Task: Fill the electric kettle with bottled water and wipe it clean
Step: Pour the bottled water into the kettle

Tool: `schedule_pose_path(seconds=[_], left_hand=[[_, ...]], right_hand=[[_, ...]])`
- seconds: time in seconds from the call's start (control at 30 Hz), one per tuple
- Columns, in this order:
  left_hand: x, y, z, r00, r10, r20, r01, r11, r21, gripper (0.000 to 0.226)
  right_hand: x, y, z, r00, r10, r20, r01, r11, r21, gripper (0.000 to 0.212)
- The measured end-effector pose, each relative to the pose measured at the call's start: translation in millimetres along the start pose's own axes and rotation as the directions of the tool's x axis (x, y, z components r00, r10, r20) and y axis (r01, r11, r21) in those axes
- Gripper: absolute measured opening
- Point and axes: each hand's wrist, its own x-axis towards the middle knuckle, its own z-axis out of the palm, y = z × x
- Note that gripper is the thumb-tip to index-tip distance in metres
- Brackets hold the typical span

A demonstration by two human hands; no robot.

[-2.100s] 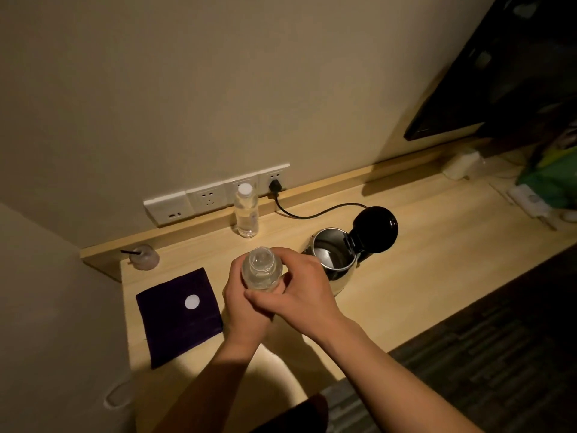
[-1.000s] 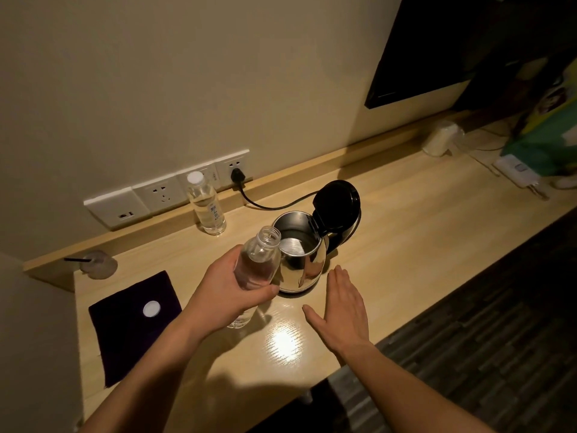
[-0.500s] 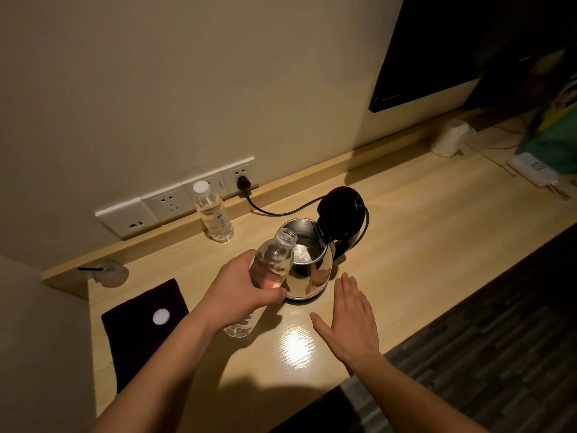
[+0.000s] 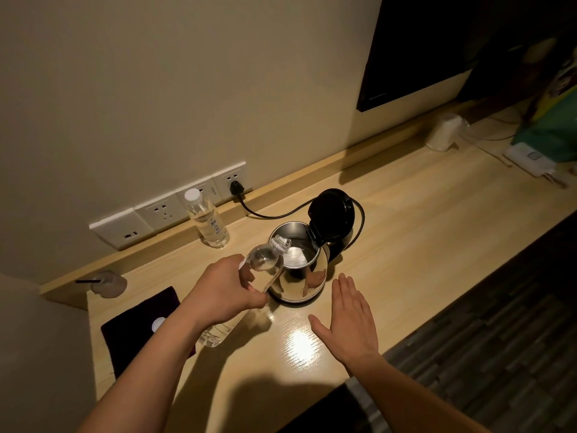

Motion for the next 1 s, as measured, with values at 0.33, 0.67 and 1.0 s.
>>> schedule_pose_path(seconds=[0.33, 0.67, 1.0], left_hand=[[2, 3, -10, 0.999, -0.019, -0.035, 0.023, 0.995, 0.096, 0.039], [1, 3, -15, 0.999, -0.003, -0.054, 0.011, 0.986, 0.165, 0.040], [4, -4, -19, 0.992, 0.003, 0.123, 0.000, 1.000, -0.022, 0.038]], right_hand=[[0, 1, 1, 1.000, 0.000, -0.004, 0.000, 1.000, -0.006, 0.103], [0, 1, 2, 1.000, 0.002, 0.005, -0.002, 1.000, -0.002, 0.102], [1, 2, 4, 1.000, 0.004, -0.008, -0.004, 1.000, 0.000, 0.103]])
